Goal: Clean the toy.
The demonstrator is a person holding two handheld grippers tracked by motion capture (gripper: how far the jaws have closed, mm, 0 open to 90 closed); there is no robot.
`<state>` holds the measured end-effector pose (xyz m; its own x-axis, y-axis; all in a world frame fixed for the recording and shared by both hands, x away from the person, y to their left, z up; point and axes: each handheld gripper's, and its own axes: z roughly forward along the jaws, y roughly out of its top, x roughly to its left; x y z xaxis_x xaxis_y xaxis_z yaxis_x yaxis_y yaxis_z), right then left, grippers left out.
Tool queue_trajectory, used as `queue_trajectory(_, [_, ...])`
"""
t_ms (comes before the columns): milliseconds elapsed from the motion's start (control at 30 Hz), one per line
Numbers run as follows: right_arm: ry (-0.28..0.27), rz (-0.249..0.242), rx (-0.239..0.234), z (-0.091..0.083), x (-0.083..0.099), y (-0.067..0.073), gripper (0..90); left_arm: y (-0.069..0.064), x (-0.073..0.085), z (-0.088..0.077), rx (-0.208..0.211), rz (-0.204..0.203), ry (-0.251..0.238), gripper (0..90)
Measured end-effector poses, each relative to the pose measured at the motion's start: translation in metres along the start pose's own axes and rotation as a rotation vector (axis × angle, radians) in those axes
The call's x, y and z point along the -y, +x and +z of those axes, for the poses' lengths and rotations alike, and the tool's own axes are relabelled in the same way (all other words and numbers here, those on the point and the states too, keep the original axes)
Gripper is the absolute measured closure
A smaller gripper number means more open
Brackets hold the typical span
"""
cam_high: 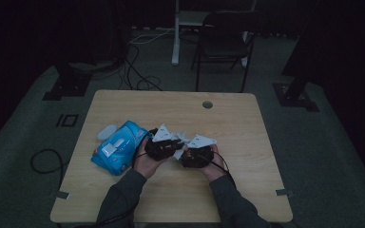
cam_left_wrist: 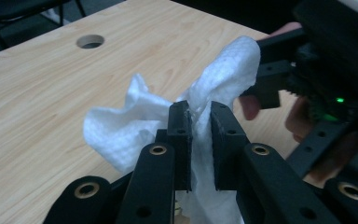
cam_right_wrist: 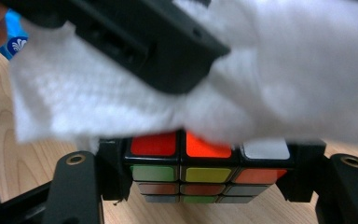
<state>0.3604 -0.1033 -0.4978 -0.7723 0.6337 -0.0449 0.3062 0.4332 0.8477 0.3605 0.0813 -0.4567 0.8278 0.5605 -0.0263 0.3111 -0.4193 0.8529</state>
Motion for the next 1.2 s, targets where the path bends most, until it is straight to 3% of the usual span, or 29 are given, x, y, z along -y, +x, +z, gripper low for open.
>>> queue_trajectory(600, [0.013, 0.009, -0.003, 0.004, 0.003, 0.0, 34.2, -0.011, -0.005, 0.015, 0.067, 0.039, 0.037, 81.4])
queue_trajectory(1000, [0.019, -0.003, -0.016, 0.005, 0.004, 0.006, 34.2, -0.001, -0.004, 0.02, 0.053, 0.014, 0.022, 81.3])
queue_trajectory(1200, [0.018, -0.008, -0.023, 0.005, 0.004, 0.006, 34.2, 0.009, -0.003, 0.014, -0.009, -0.001, 0.017, 81.5])
